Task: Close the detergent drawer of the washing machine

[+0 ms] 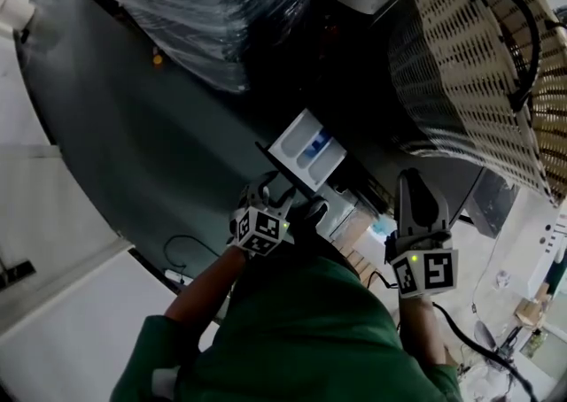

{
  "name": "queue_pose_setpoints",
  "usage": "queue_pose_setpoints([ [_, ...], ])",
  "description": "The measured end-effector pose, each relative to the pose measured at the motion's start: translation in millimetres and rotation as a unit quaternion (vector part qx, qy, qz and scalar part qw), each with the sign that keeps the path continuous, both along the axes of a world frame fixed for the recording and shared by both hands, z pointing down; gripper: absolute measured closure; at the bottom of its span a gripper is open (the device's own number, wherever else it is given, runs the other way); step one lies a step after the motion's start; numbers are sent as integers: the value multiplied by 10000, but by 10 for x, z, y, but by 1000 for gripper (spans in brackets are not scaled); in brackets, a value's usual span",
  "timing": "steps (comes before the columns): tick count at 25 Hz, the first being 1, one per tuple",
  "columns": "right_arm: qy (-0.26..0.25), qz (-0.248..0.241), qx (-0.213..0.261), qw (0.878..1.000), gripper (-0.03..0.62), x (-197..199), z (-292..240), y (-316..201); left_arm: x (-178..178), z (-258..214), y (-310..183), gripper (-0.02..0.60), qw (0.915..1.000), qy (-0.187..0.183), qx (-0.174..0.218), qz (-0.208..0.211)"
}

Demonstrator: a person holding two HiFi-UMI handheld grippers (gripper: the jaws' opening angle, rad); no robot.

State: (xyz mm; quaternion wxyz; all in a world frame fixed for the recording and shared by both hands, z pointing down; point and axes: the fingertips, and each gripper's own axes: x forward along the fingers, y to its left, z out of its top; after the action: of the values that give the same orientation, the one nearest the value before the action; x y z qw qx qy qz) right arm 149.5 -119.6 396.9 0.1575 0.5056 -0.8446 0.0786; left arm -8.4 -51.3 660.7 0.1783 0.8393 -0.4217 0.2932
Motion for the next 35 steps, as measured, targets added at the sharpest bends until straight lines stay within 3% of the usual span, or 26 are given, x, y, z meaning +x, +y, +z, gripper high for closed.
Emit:
queue_pose_setpoints([
  [16, 227, 577, -61, 9981, 533, 151, -53, 189, 232, -33, -497, 367, 9989, 172, 151, 410],
  [25, 228, 992, -120, 9947, 534, 346, -20, 232, 398, -42, -758, 367, 9988, 209, 152, 415],
  [35, 102, 1060, -196, 9941, 534, 388, 66, 100, 560, -44, -1018, 367, 9991, 210, 143, 337],
])
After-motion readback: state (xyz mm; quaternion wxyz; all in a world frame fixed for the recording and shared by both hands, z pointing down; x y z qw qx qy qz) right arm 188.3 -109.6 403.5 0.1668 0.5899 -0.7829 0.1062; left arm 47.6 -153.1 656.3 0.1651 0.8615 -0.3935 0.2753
